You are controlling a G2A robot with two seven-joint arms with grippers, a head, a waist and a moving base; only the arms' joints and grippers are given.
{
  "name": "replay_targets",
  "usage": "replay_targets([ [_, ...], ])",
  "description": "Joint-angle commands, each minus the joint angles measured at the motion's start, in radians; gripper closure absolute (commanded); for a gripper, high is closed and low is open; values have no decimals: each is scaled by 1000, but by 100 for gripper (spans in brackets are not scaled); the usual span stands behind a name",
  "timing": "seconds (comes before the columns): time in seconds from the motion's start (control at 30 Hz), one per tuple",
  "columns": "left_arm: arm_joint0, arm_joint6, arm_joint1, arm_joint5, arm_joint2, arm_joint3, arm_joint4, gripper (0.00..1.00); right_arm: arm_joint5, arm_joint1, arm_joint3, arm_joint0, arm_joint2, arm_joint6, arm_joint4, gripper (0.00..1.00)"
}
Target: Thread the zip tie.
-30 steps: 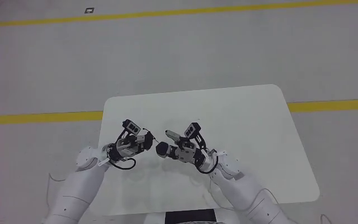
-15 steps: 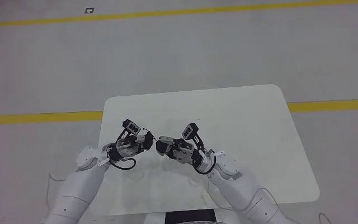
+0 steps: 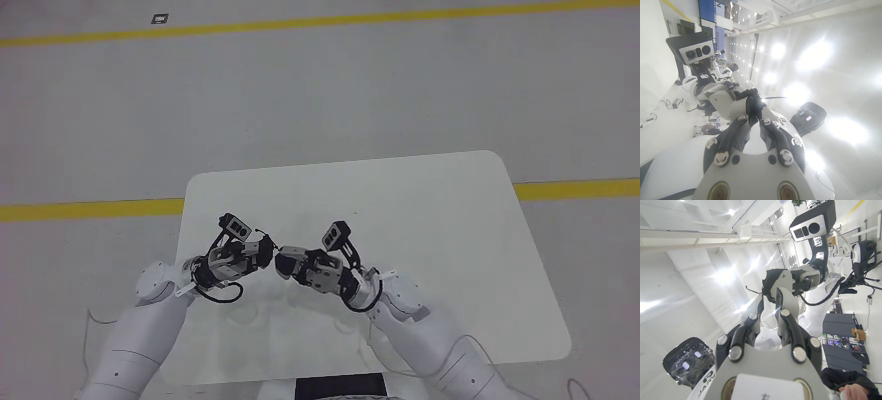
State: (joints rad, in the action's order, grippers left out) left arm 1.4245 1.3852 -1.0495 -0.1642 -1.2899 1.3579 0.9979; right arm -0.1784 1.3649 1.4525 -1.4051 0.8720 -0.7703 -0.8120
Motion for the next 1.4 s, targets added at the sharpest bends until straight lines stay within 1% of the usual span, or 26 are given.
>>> replay_targets([
  [0.0,0,0,0,0,0,0,0,100,0,1,-3,2,-2,1,0,84],
  [0.3,0,0,0,0,0,0,0,100,-5,5,-9,8,-5,5,-1,82],
  [0.57,0,0,0,0,0,0,0,100,-10,8,-15,10,-2,18,-6,83],
  [0.67,0,0,0,0,0,0,0,100,-15,9,-15,9,-1,24,-6,86],
  [0.73,0,0,0,0,0,0,0,100,-18,9,-14,8,0,25,-6,86],
  [1.17,0,0,0,0,0,0,0,100,-25,11,-10,1,7,33,-1,100],
  [1.37,0,0,0,0,0,0,0,100,-26,10,-8,-4,14,32,1,100],
])
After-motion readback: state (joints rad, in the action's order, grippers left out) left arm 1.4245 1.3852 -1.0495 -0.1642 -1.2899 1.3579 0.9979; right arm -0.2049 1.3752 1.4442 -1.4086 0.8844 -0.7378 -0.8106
